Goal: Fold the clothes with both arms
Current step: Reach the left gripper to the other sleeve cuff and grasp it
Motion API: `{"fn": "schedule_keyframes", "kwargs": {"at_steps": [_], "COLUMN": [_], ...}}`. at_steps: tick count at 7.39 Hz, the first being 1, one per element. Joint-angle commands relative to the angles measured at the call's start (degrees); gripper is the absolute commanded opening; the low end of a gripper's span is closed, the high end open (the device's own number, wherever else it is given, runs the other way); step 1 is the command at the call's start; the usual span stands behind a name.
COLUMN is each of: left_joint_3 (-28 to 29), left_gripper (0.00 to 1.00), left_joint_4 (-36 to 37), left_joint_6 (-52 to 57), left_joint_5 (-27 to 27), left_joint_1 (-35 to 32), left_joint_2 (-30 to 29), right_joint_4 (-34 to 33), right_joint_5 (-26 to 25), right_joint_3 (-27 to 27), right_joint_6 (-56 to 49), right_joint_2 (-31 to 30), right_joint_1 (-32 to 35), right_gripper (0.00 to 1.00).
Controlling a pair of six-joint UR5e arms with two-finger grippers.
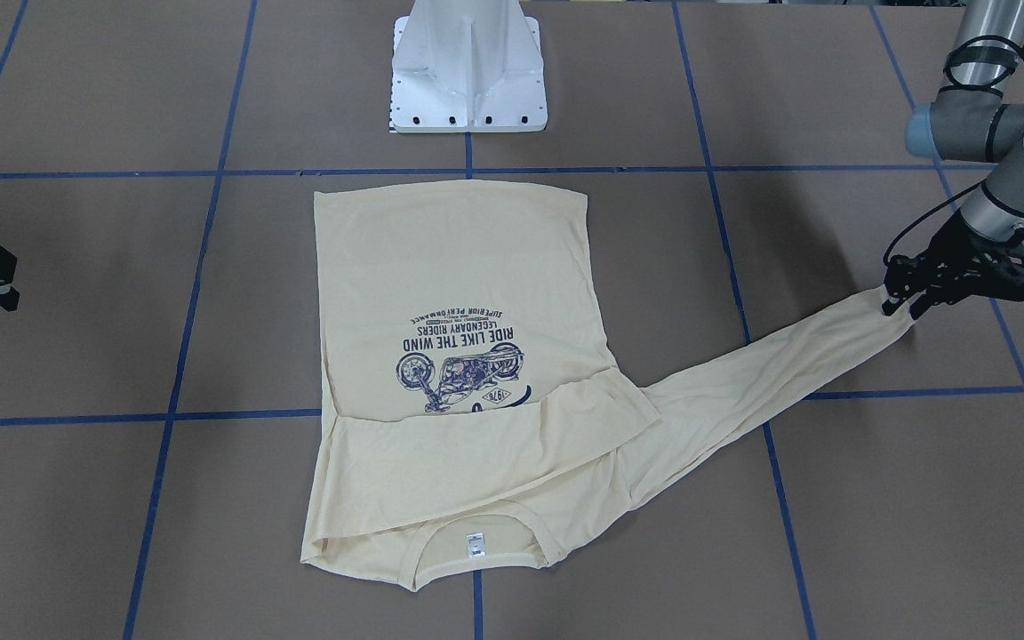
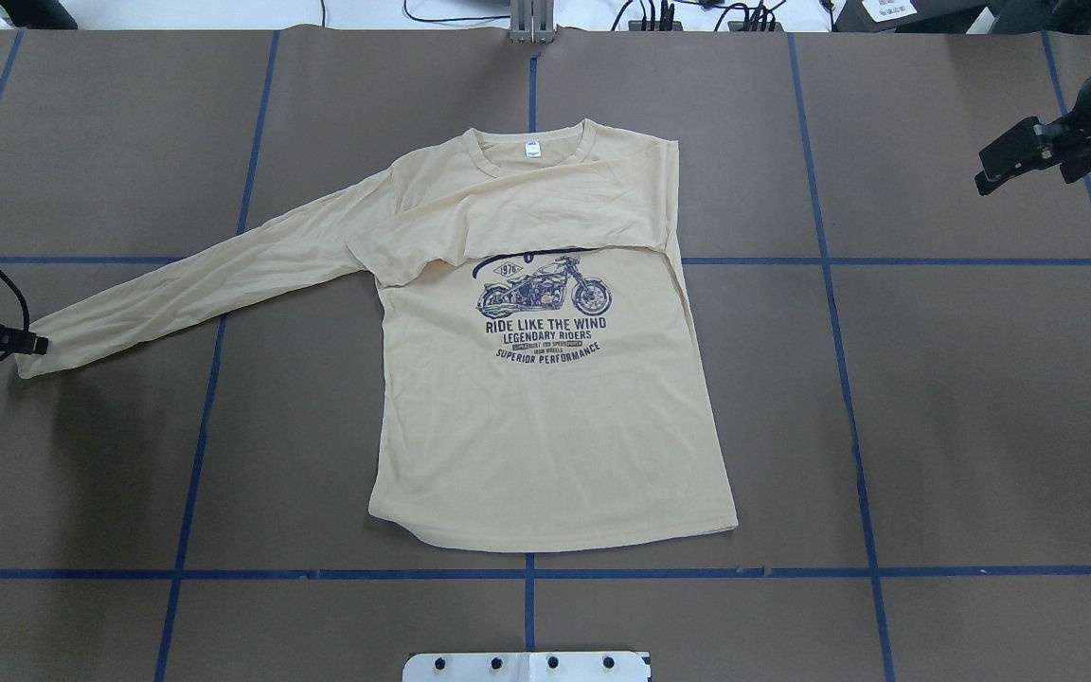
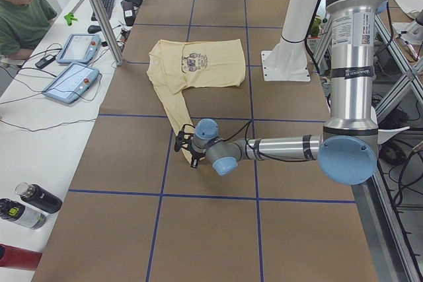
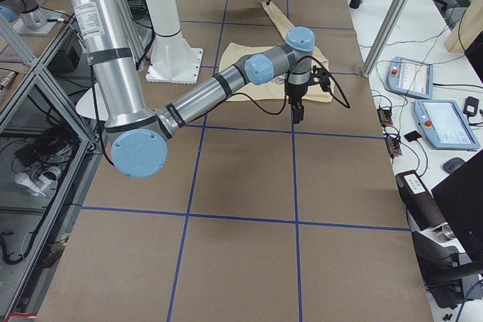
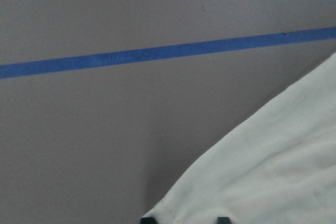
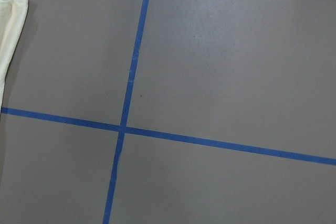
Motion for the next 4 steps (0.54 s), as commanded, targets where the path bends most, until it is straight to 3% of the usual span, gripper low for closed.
{"fn": "schedule_keyframes", "kwargs": {"at_steps": [1, 3, 4], "left_joint_3": [-0.77, -5.14, -8.99], "left_gripper": [0.0, 0.0, 0.0], "left_joint_4": [-0.15, 0.98, 6.12], "left_joint_6": [-0.12, -0.12, -0.21], "left_joint_5": [-0.08, -0.61, -0.79], "left_joint_1": [0.04, -0.14, -0.05], "left_joint_2": [0.38, 0.64, -0.23], "right_joint_4": [0.0, 0.0, 0.0], "right_joint_5": [0.0, 0.0, 0.0], "right_joint_3": [0.34, 1.39, 1.4], "right_joint_6": [0.27, 2.55, 2.47], "right_joint_2": [-0.01, -0.1, -0.1], "right_joint_1": [0.04, -0.04, -0.04], "right_gripper": [1.0, 1.0, 1.0]}}
